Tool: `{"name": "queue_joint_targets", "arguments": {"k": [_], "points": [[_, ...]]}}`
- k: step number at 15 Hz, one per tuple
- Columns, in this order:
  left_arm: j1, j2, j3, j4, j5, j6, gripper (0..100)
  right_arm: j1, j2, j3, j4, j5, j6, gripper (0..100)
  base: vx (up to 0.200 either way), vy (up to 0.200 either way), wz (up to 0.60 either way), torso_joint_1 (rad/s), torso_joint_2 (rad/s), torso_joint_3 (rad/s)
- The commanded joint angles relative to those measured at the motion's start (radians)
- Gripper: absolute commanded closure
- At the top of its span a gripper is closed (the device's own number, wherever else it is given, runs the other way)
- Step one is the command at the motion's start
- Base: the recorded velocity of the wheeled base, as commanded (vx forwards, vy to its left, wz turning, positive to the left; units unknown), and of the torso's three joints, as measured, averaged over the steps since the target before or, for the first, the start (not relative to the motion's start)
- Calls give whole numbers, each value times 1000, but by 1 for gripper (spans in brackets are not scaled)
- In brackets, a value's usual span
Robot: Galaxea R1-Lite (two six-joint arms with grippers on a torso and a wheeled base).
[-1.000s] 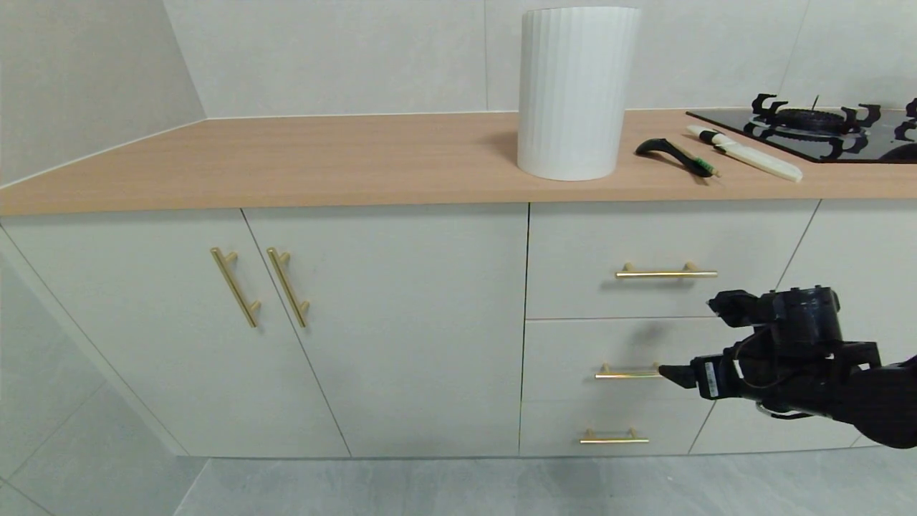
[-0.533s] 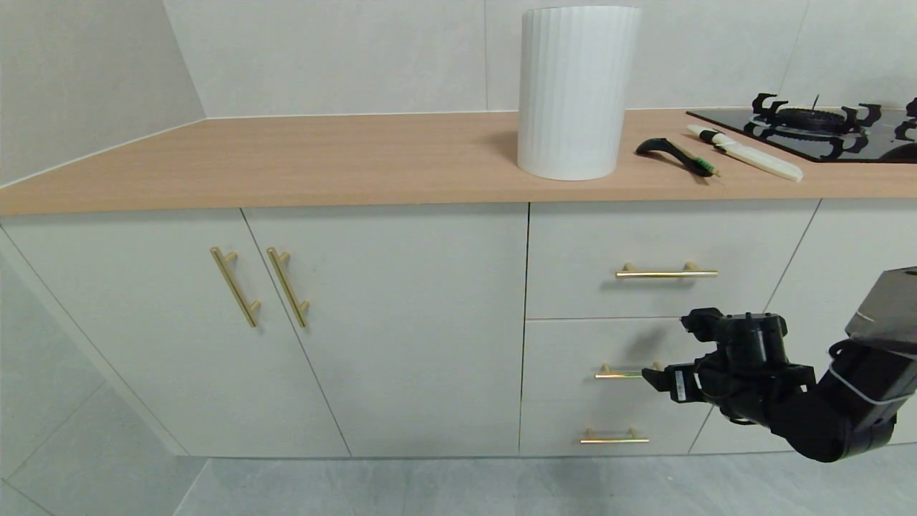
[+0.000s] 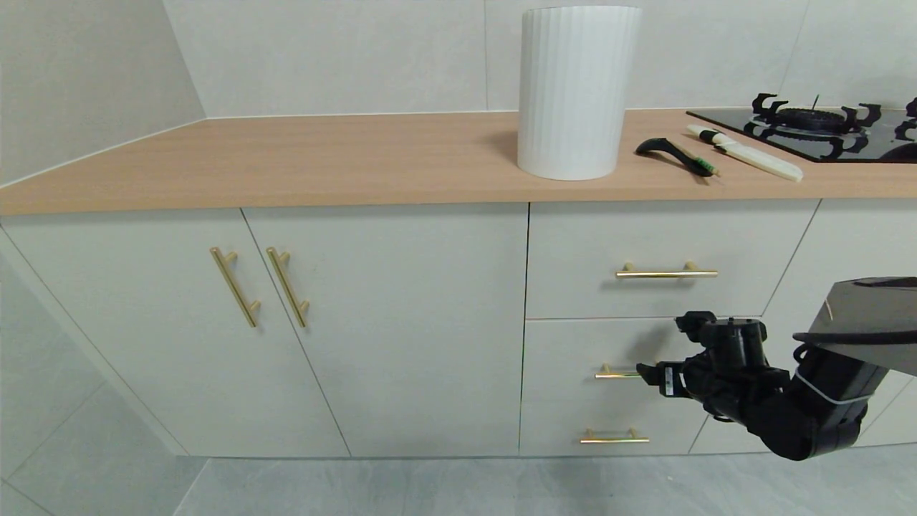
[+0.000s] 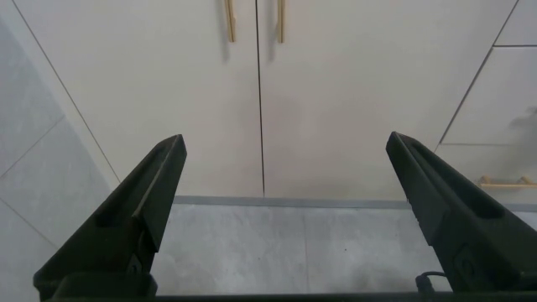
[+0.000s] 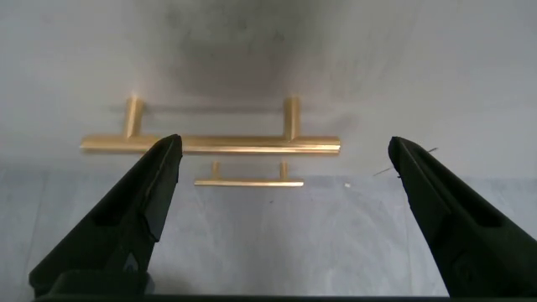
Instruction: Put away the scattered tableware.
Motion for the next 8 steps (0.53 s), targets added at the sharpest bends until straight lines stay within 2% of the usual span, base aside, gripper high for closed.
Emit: {"name": "queue_joint_targets", "arguments": {"k": [1,8], "points": [[0,0,0,0,1,0,0,1,35,-23,-3,-3,2,0,0,0,0,0,0,0],[0,0,0,0,1,0,0,21,139,-92,-52,-77,0,0,0,0,0,0,0,0]]}}
